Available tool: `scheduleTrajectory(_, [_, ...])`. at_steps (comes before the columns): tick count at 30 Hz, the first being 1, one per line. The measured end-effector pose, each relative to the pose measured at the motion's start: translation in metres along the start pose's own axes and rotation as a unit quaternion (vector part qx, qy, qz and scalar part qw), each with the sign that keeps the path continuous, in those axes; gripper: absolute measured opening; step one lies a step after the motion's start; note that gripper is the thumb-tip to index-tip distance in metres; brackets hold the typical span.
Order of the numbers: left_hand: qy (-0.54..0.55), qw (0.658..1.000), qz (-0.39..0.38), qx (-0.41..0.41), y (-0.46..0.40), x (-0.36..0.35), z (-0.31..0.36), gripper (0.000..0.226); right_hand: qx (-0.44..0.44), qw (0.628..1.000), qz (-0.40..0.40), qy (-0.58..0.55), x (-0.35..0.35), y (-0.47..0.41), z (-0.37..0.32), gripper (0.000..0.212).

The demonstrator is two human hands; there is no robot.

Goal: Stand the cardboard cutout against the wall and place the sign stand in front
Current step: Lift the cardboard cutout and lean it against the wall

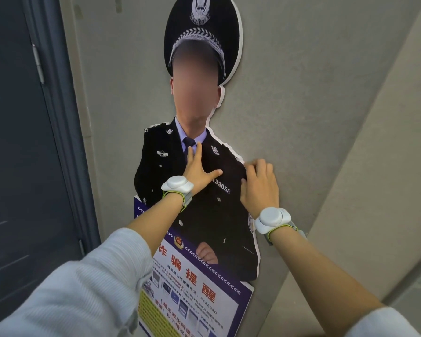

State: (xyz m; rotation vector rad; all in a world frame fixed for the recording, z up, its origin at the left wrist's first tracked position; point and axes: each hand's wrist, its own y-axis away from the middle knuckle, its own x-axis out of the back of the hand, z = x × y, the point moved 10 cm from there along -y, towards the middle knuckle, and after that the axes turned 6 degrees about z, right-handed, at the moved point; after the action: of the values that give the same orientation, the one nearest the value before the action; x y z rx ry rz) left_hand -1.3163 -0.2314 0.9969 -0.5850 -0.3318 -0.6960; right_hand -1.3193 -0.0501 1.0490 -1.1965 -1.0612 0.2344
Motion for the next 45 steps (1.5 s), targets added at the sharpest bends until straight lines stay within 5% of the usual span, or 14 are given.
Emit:
scheduleTrajectory(10, [0.016,0.999,-0.030,-0.004,0.001,0.004,-0.001,0.102,-0.014,0.999,-0.028,0.014,-0.004,0.000,0.000,0.031])
scheduleTrajectory(17, [-0.100,0.992,-0.060,-0.039,0.007,0.023,0.002,0.093,-0.016,0.997,-0.074,0.022,-0.004,0.002,-0.003,0.040])
scheduleTrajectory(26, [-0.333,0.929,-0.036,-0.158,0.055,0.051,0.033,0.085,-0.051,0.985,-0.161,0.036,0.015,0.027,-0.009,0.059])
scheduleTrajectory(45, [-0.438,0.858,0.014,-0.267,0.215,0.139,0.096,0.085,-0.061,0.987,-0.142,0.035,0.149,0.095,-0.088,0.051])
